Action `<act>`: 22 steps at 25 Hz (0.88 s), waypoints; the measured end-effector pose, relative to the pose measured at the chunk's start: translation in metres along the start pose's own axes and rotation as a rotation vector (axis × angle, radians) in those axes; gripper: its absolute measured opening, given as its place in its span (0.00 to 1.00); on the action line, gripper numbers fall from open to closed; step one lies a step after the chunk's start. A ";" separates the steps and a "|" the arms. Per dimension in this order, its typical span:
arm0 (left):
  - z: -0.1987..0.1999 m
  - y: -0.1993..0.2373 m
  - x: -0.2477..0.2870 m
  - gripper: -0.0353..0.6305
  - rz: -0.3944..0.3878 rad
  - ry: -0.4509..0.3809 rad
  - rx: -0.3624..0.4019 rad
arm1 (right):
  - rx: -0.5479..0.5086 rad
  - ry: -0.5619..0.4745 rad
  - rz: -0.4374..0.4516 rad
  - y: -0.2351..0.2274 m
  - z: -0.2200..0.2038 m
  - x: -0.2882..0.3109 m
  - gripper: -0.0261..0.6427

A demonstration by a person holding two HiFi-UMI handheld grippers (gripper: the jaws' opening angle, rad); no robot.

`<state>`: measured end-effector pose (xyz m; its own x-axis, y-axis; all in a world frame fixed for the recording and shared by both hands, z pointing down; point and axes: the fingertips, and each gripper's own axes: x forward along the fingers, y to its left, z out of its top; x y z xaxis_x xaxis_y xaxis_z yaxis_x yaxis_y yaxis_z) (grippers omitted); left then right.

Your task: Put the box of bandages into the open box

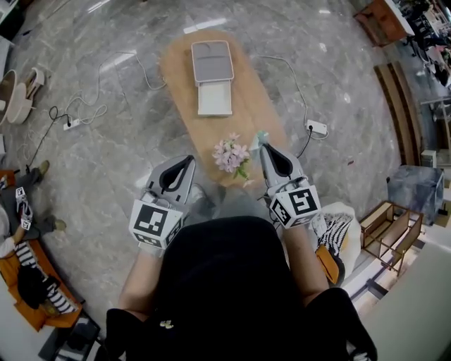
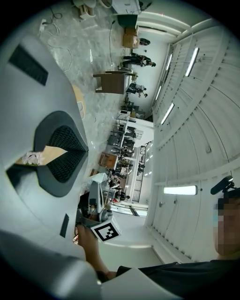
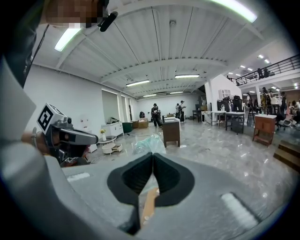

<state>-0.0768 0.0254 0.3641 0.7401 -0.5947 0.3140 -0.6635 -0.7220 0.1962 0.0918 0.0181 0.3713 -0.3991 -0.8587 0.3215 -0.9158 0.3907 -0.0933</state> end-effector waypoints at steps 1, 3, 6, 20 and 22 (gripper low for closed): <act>0.000 0.002 0.004 0.07 0.007 0.006 -0.003 | 0.000 0.010 0.010 -0.004 -0.002 0.005 0.04; 0.000 0.006 0.014 0.07 0.027 0.016 -0.010 | 0.004 0.029 0.030 -0.015 -0.006 0.017 0.04; -0.001 0.011 0.026 0.07 0.065 0.030 -0.030 | 0.019 0.059 0.061 -0.031 -0.015 0.034 0.04; -0.002 0.036 0.060 0.07 0.221 0.100 -0.085 | 0.035 0.179 0.208 -0.073 -0.062 0.128 0.04; -0.004 0.036 0.063 0.07 0.237 0.115 -0.092 | 0.033 0.196 0.228 -0.078 -0.070 0.142 0.04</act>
<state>-0.0540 -0.0363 0.3949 0.5491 -0.6954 0.4636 -0.8277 -0.5293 0.1864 0.1097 -0.1109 0.4903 -0.5808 -0.6686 0.4644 -0.8061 0.5522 -0.2131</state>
